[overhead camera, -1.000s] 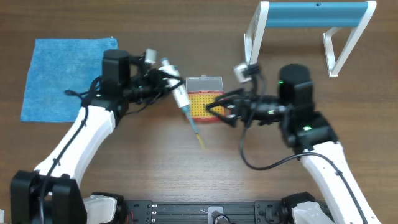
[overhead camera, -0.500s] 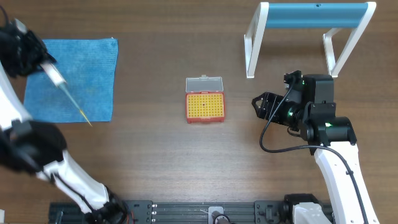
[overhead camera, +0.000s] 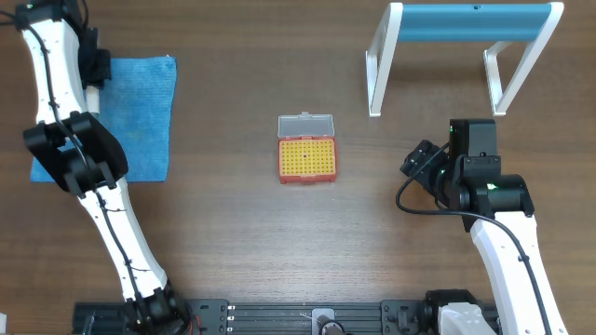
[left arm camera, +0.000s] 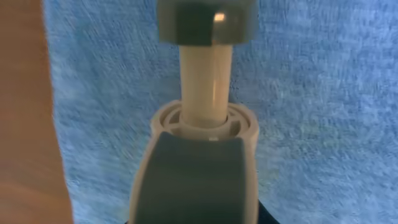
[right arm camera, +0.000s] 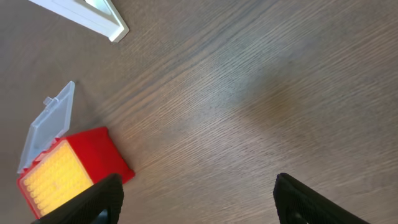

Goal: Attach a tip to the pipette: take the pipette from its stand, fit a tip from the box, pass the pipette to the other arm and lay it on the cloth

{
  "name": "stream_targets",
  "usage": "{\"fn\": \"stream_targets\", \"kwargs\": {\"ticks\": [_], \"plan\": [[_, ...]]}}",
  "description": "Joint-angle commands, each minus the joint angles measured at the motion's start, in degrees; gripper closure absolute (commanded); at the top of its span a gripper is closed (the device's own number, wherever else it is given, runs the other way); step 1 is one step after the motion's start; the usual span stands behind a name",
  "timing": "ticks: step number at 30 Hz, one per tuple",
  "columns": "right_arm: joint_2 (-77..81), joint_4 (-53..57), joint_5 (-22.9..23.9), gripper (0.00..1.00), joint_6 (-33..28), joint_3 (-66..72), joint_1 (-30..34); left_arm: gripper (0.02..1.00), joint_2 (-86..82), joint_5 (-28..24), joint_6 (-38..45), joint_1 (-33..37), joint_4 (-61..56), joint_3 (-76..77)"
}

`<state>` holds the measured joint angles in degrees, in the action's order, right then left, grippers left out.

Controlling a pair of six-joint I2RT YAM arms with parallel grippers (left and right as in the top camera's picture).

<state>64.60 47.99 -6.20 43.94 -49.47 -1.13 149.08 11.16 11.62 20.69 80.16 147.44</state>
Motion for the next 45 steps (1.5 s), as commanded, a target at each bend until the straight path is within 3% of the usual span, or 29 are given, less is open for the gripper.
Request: {"fn": "stream_targets", "kwargs": {"ticks": [1,15,19,25,26,27,29,33,34,37,40,41,45], "plan": [[-0.24,-0.5,-0.92,0.211,3.06,-0.44,0.13,0.991,0.57,1.7,8.76,0.24,-2.86,0.48],[-0.24,-0.94,-2.62,0.211,4.94,-0.44,0.07,0.991,0.55,-3.02,8.61,0.22,-5.77,-11.45],[-0.24,-0.94,-2.67,0.211,5.22,-0.44,-0.68,0.991,0.55,-11.72,8.33,0.22,-10.49,-11.47],[-0.24,-0.96,-2.38,0.211,5.33,-0.44,-0.83,0.991,0.55,-11.87,6.67,0.22,-9.03,-11.47],[-0.24,-0.96,-2.38,0.209,5.33,-0.44,-0.83,0.395,0.55,-11.85,6.19,0.22,-8.94,-11.47],[-0.24,-0.96,-2.4,0.211,5.33,-0.44,-0.83,0.06,0.55,-11.85,5.42,0.22,-8.94,-11.47],[-0.24,-0.96,-2.43,0.211,5.33,-0.44,-0.83,0.058,0.42,-11.8,5.16,0.17,-7.58,-11.45],[-0.24,-1.05,-2.43,0.209,5.33,-0.44,-0.83,0.058,-2.03,-5.38,4.59,0.17,2.8,-2.14],[-0.26,-2.19,-2.4,0.209,5.27,-0.44,-0.83,0.058,-3.17,-5.51,0.72,0.15,6.27,2.91],[-0.31,-13.05,-0.85,0.209,3.54,-0.44,-0.79,0.058,-6.49,-13.03,-3.02,0.17,17.2,21.16],[-1.05,-15.96,1.31,0.211,-8.31,-0.44,-0.79,0.058,-15.17,-24.13,-4.87,-0.42,17.2,24.44],[-2.32,-15.98,2.82,0.211,-8.68,-0.44,-0.79,0.058,-18.75,-26.56,-5.22,-0.98,17.18,24.15],[-16.31,-15.37,3.21,0.211,-22.14,-0.44,-0.85,0.058,-37.33,-26.88,-5.18,-4.2,17.2,18.84]]}}
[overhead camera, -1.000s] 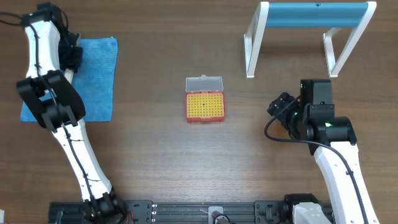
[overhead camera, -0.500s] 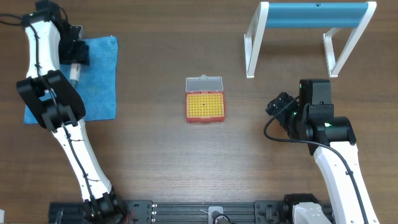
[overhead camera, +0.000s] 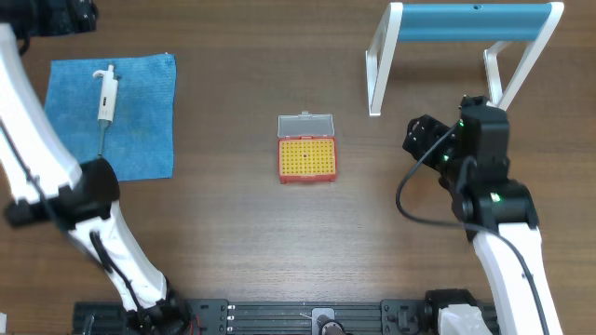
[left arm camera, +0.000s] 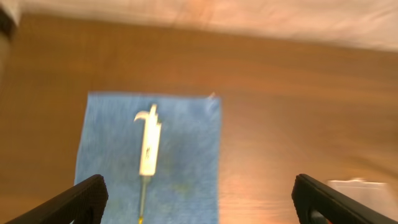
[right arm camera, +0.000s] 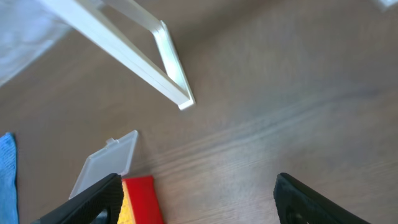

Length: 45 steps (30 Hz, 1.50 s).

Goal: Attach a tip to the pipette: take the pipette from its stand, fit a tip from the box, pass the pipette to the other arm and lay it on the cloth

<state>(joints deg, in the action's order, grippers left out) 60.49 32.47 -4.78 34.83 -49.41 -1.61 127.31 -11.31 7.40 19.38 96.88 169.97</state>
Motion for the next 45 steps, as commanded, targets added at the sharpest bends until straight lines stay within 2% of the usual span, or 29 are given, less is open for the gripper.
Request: {"fn": "stream_targets", "kwargs": {"ticks": [1,2,5,6,8,9,10,11,12,13,16,19,22,26,37,38,39,40,41,42,44,45], "plan": [[-17.09,1.53,1.79,0.211,-15.93,-0.5,-0.35,0.056,-20.5,-5.09,-0.98,-3.72,0.48,-6.99],[-24.28,4.79,2.64,0.209,-20.9,-0.48,-0.35,0.056,-27.47,-5.92,-1.01,-5.07,0.48,-13.46],[-38.86,17.84,10.32,0.154,-26.75,-0.48,-0.35,0.056,-47.93,-5.9,-3.85,-9.68,0.46,-39.56],[-44.44,23.12,10.99,0.119,-28.46,-0.48,-0.35,0.056,-56.63,-5.92,-6.91,-11.17,0.44,-52.43],[-52.78,26.38,9.35,0.069,-30.71,-0.44,-0.35,0.056,-71.71,-9.6,-13.09,-12.61,-0.76,-74.62],[-57.79,26.88,7.87,0.064,-33.09,-0.42,-0.35,0.056,-79.97,-14.23,-15.41,-12.68,-4.94,-85.57],[-59.82,28.35,7.91,0.058,-34.07,-1.79,-0.37,0.056,-91.8,-18.45,-23.58,-12.7,-14.8,-99.71],[-59.12,28.02,7.3,0.058,-34.07,-1.88,-0.35,0.056,-95.91,-19.23,-27.39,-12.7,-18.64,-103.78],[-58.88,25.79,3.67,0.051,-34.07,-0.79,-0.35,0.056,-102.51,-19.37,-32.94,-12.7,-25.18,-110.12],[-58.88,25.92,2.14,0.051,-34.05,0.04,-0.35,0.056,-107.27,-19.15,-35.28,-12.7,-30.14,-114.14],[-58.88,30.27,3.26,0.051,-34.07,2.34,-0.35,0.056,-113.52,-14.93,-35.91,-12.7,-36.24,-119.05],[-58.86,30.42,3.19,0.051,-34.05,2.71,-0.35,0.056,-113.61,-6.56,-35.89,-12.7,-36.5,-119.51],[-58.86,29.99,3.19,0.051,-34.05,2.69,-0.35,0.056,-113.61,-2.43,-35.87,-12.7,-36.13,-119.54],[-58.86,31.76,3.21,0.051,-34.05,2.69,-0.35,0.056,-113.61,0.22,-35.87,-12.7,-36.0,-119.82],[-58.86,32.5,3.21,0.047,-34.05,2.69,-0.35,0.056,-113.61,0.2,-35.89,-12.72,-36.04,-120.72],[-58.86,32.5,3.21,0.051,-34.07,2.69,-0.35,0.056,-113.7,2.78,-35.87,-12.72,-36.63,-122.95],[-58.86,32.5,3.21,0.051,-34.07,2.69,-0.35,0.056,-114.22,2.86,-35.93,-12.72,-39.85,-125.98],[-58.86,32.5,3.21,0.051,-34.07,2.69,-0.35,0.056,-116.43,0.11,-35.89,-12.76,-55.78,-136.08],[-58.86,32.5,3.21,0.051,-34.05,2.69,-0.35,0.053,-117.52,0.13,-35.85,-12.76,-67.17,-141.94],[-58.86,32.5,3.21,0.051,-34.05,2.69,-0.35,0.056,-118.36,0.17,-35.32,-12.76,-90.29,-152.76],[-58.86,32.5,3.21,0.051,-34.07,2.69,-0.35,0.056,-120.41,0.17,-26.86,-12.76,-115.93,-163.64],[-58.86,32.5,3.21,0.051,-34.07,2.69,-0.35,0.053,-122.44,0.24,-20.39,-12.76,-120.37,-166.46]]}}
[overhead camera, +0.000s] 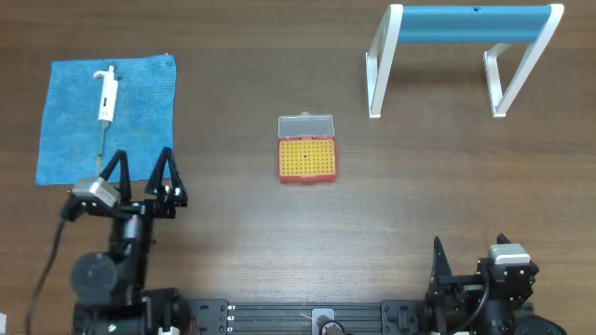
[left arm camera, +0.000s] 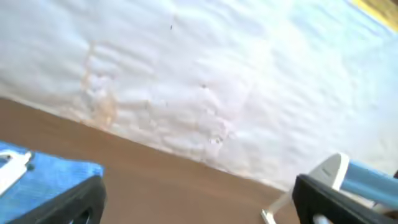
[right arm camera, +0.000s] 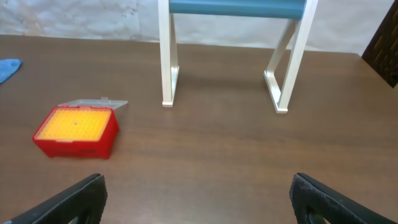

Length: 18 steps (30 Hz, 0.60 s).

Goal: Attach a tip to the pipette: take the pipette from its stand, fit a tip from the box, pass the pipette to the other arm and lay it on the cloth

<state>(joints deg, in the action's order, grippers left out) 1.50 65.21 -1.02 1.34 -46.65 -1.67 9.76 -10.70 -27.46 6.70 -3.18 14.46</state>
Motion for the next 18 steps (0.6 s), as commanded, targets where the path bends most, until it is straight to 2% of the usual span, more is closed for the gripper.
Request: {"fn": "stream_targets", "kwargs": {"ticks": [1,3,8,18], "plan": [[0.13,-0.24,-0.55,0.051,-0.57,-0.07,-0.28,0.056,-6.95,-0.07,18.29,-0.07,-17.77,-11.54],[0.13,-0.24,-0.55,0.051,-0.59,-0.07,-0.28,0.056,-9.57,4.44,19.87,-0.09,-6.58,-11.58],[0.13,-0.24,-0.55,0.051,-0.57,-0.07,-0.28,0.056,-9.57,4.5,19.85,-5.97,12.33,-11.69],[0.13,-0.24,-0.55,0.051,-0.59,-0.07,-0.28,0.053,-9.51,4.5,19.87,-4.46,12.85,-11.69]]}}
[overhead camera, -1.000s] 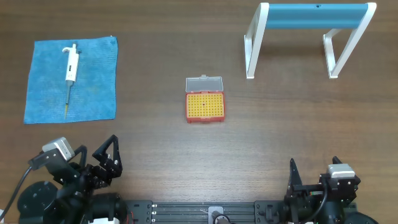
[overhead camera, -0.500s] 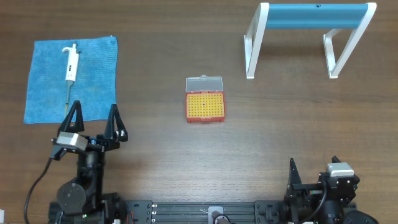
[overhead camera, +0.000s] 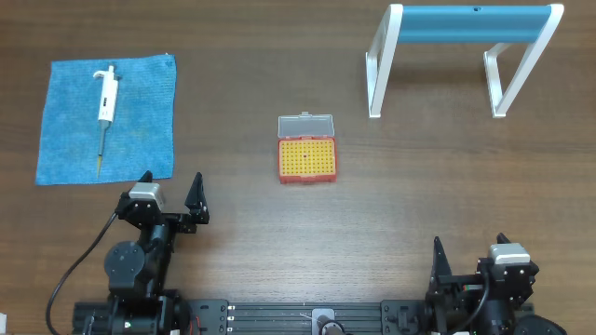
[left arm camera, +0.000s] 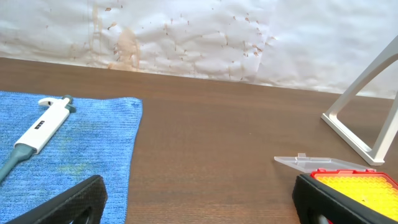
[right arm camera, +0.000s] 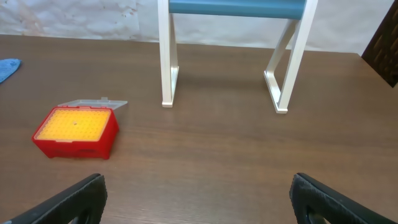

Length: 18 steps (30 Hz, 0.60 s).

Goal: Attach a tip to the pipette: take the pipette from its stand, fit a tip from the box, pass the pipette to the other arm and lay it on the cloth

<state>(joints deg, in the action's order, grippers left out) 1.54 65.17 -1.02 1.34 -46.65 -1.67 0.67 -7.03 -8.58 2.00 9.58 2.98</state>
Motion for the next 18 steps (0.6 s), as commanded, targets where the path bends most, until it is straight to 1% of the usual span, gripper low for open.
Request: {"fn": "stream_targets", "kwargs": {"ticks": [1,5,6,7,8,10,11,12,13,14,18], "plan": [[0.09,-0.2,-0.55,0.051,-0.59,-0.07,-0.28,0.056,-0.42,0.83,0.98,0.24,0.09,-0.2],[0.09,-0.2,-0.52,0.051,-0.61,-0.07,-0.28,0.056,-0.42,0.83,0.98,0.24,0.09,-0.22],[0.07,-4.39,0.59,0.051,-2.6,0.79,-0.28,0.056,-0.42,0.83,0.98,0.24,0.09,-0.2],[0.09,-12.66,0.59,0.051,-3.93,3.37,-0.28,0.053,-0.42,0.83,0.98,0.24,0.09,-0.2],[0.09,-28.65,0.57,0.051,-5.66,10.54,-0.28,0.056,-0.42,0.83,0.98,0.24,0.09,-0.22],[0.5,-54.31,0.31,0.049,-6.14,24.96,-0.28,0.056,-0.42,0.83,0.98,0.24,0.09,-0.2],[0.9,-71.6,0.33,0.051,-6.14,35.87,-0.28,0.056,-0.42,0.83,0.98,0.22,0.09,-0.2],[0.87,-79.8,0.37,0.051,-6.16,41.88,-0.28,0.056,-0.42,0.83,0.98,0.24,0.09,-0.22],[0.87,-82.05,0.35,0.051,-6.14,45.07,-0.28,0.056,-0.42,0.83,0.98,0.24,0.09,-0.22],[0.87,-81.4,0.35,0.051,-6.14,46.47,-0.28,0.056,-0.42,0.83,0.98,0.24,0.09,-0.2],[0.87,-63.01,0.35,0.051,-6.14,46.42,-0.28,0.056,-0.42,0.83,0.98,0.24,0.09,-0.2]]}}
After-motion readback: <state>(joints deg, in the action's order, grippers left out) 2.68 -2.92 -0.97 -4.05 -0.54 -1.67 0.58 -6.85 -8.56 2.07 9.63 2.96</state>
